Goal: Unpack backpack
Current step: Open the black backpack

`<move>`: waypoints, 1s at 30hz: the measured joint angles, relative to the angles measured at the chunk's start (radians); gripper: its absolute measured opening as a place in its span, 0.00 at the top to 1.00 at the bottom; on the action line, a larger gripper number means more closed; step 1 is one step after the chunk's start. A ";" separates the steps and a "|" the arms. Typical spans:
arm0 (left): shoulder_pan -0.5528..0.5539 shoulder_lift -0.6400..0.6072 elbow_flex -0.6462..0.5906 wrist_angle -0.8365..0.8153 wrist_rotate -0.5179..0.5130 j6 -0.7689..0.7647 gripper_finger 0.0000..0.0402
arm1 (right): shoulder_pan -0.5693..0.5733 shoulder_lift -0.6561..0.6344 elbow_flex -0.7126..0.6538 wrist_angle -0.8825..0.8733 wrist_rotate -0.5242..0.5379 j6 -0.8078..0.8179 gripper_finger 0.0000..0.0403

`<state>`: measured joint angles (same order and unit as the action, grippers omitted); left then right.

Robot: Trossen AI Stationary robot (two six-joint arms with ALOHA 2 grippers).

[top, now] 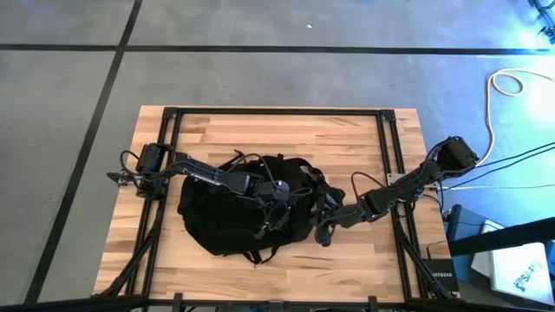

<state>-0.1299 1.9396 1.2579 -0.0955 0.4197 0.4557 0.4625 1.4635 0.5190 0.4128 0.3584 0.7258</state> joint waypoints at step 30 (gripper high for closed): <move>0.013 -0.002 0.000 -0.030 -0.024 0.047 0.84 | 0.002 0.000 0.000 -0.004 0.001 -0.002 0.98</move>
<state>-0.1173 1.9377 1.2575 -0.1254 0.3959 0.5029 0.4641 1.4635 0.5190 0.4091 0.3592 0.7242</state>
